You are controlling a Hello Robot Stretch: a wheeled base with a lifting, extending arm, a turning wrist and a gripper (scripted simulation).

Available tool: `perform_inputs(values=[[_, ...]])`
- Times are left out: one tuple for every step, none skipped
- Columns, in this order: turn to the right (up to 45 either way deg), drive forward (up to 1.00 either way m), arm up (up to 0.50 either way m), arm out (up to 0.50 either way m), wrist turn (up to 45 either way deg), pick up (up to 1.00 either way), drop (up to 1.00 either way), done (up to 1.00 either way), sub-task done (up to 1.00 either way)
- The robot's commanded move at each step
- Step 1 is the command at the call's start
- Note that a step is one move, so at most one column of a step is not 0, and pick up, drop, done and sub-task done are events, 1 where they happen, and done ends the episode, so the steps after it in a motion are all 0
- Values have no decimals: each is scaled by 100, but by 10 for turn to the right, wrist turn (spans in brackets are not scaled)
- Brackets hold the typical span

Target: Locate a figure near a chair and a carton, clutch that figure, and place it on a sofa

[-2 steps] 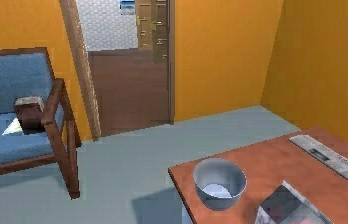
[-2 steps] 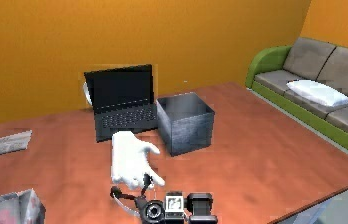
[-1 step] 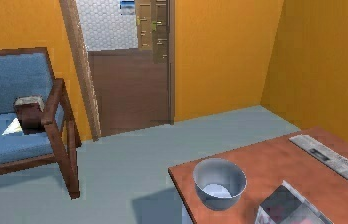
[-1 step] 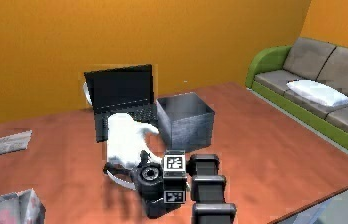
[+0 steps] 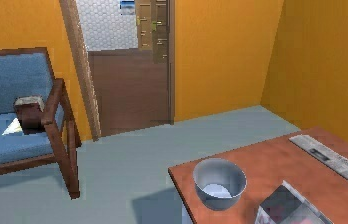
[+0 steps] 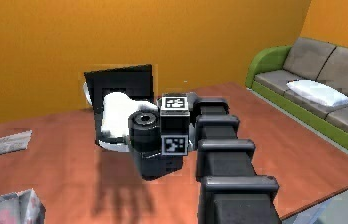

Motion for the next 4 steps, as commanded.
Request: perform_inputs(values=[[0, 0, 0, 0, -450, 0, 0, 0, 0], [0, 0, 0, 0, -450, 0, 0, 0, 0], [0, 0, 0, 0, -120, 0, 0, 0, 0], [0, 0, 0, -10, 0, 0, 0, 0, 0]])
